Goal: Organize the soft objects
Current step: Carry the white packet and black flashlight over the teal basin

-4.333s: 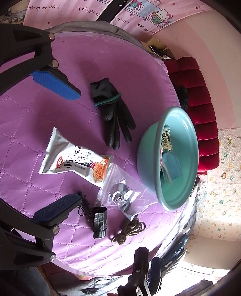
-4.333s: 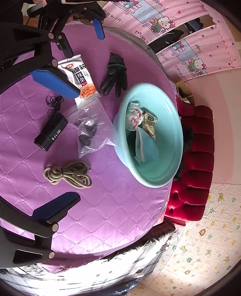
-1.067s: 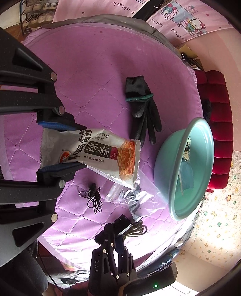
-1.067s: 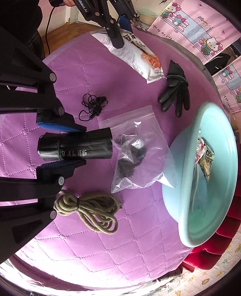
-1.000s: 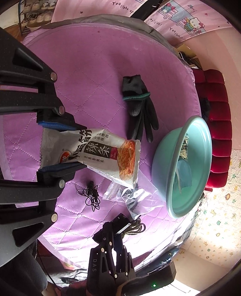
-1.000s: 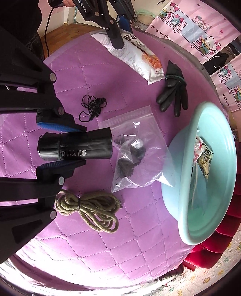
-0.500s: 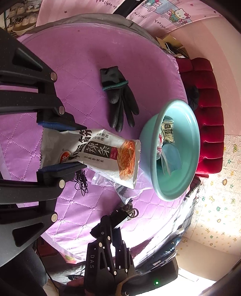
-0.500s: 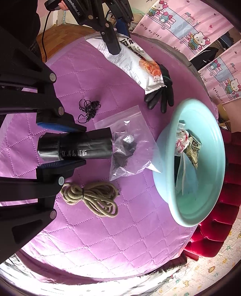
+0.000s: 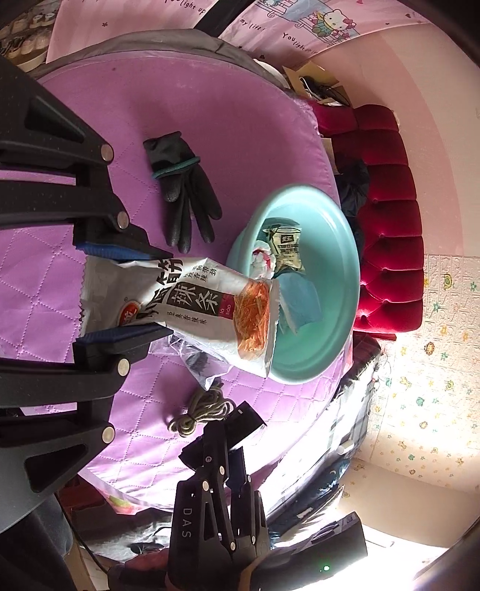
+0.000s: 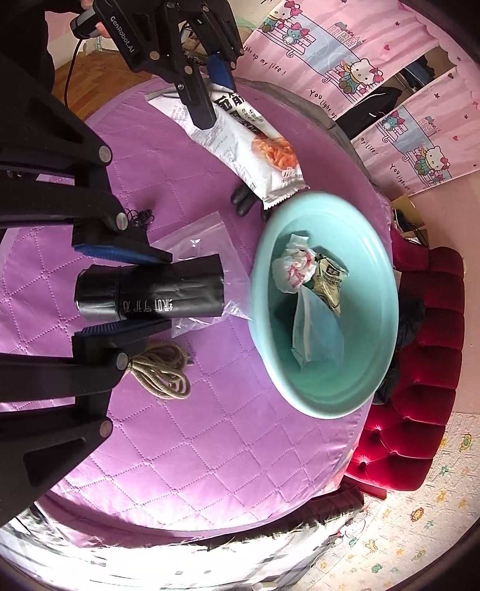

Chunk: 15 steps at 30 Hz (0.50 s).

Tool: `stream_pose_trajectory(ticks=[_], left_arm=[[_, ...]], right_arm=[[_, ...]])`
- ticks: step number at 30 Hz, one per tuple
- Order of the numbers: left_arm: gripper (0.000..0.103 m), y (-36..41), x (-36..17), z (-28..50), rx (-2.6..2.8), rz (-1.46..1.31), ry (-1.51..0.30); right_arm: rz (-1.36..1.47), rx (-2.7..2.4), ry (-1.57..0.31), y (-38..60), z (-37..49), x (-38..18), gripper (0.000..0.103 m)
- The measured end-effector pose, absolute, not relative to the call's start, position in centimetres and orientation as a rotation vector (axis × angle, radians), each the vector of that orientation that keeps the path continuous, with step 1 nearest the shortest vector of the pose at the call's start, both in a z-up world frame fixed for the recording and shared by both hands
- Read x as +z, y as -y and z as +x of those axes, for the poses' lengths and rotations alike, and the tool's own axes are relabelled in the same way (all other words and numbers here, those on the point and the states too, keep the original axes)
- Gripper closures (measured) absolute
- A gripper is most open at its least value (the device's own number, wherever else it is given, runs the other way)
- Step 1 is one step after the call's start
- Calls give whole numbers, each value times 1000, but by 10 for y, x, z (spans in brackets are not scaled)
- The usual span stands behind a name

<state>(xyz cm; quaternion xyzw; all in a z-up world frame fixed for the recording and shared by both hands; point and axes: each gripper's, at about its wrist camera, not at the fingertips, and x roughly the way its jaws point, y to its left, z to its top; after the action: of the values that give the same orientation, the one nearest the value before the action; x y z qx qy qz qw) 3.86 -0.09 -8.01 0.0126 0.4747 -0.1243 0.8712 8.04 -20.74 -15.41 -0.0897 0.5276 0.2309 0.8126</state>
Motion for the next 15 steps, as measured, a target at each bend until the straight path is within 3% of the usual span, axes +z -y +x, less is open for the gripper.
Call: stream_pose_trajectory(ticks=[15], left_arm=[[70, 3, -58, 97, -276, 67, -934]], right_arm=[[-144, 471, -1054, 200, 133, -114, 74]])
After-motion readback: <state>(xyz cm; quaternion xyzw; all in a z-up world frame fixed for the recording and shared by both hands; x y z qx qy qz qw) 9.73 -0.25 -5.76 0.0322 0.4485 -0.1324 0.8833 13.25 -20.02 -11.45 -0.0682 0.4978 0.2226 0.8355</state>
